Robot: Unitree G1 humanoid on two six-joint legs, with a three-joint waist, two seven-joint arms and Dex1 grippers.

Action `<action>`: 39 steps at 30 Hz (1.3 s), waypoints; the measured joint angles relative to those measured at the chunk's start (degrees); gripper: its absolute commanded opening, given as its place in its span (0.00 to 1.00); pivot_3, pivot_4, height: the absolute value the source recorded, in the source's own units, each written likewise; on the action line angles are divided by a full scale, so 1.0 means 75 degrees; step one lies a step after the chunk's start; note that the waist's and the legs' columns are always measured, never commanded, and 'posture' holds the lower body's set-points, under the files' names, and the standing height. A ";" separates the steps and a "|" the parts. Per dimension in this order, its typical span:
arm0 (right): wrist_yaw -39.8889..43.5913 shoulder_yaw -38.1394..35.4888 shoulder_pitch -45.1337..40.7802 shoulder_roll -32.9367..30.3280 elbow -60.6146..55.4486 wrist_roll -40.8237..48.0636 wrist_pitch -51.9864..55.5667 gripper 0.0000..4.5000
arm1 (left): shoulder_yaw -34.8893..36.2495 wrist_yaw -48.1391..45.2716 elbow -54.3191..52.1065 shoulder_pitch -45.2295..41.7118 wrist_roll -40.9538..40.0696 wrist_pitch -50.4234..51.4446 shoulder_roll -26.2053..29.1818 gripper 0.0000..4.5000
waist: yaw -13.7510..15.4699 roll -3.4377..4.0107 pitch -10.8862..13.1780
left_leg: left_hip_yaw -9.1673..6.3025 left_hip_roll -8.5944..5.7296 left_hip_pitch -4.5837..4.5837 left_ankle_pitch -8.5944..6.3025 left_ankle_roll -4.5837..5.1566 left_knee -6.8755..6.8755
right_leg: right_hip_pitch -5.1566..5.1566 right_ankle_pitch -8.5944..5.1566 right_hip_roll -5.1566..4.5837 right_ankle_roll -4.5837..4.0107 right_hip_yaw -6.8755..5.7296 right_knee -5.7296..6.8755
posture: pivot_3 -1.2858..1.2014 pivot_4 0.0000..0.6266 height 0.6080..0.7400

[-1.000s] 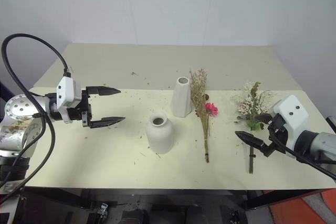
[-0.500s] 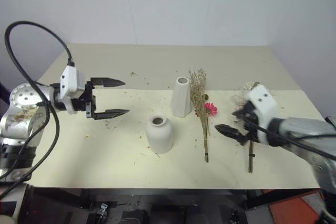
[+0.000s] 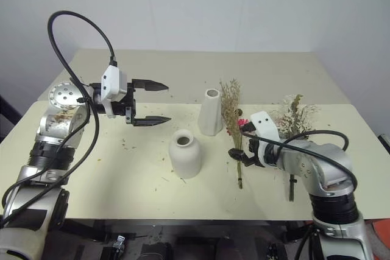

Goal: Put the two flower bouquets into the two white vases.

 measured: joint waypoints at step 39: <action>-0.0595 -0.1380 -0.3895 0.2506 0.4359 -0.1582 -0.8030 0.00 | 0.0387 0.0776 -0.0952 0.0843 -0.0037 0.0443 0.0582 1.00 | -0.0193 0.0012 0.0005 | -0.0003 0.0001 0.0002 -0.0001 0.0001 -0.0023 | -0.0010 0.0003 0.0000 -0.0004 0.0000 0.0004 | 0.52 0.24 1.00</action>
